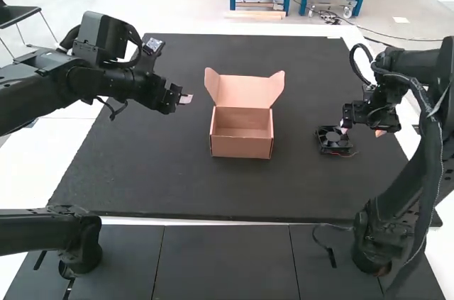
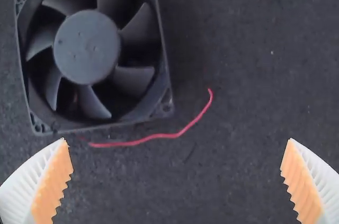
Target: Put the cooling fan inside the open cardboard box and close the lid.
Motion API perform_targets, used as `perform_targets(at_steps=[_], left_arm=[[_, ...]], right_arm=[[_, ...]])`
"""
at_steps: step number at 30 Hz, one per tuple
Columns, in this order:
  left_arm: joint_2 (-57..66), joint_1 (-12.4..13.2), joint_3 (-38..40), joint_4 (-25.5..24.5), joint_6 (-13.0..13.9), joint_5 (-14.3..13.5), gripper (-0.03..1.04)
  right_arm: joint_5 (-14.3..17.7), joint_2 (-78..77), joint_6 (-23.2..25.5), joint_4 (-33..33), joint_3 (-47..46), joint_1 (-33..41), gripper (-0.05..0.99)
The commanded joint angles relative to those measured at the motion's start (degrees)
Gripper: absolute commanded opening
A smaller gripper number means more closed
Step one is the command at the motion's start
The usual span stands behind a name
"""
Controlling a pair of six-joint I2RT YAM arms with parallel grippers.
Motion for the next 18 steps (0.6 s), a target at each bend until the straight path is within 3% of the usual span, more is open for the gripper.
perform_targets(at_steps=[1, 18], left_arm=[[-1.1, 0.5, 1.0, -0.1, 0.3, -0.2, 0.97], [-1.1, 0.4, 1.1, -1.2, 0.7, 0.7, 0.97]], right_arm=[[-0.5, 1.9, -0.1, 0.8, 4.0, -0.9, 0.9], [2.0, 12.4, -1.3, 1.2, 10.8, -3.9, 0.9]])
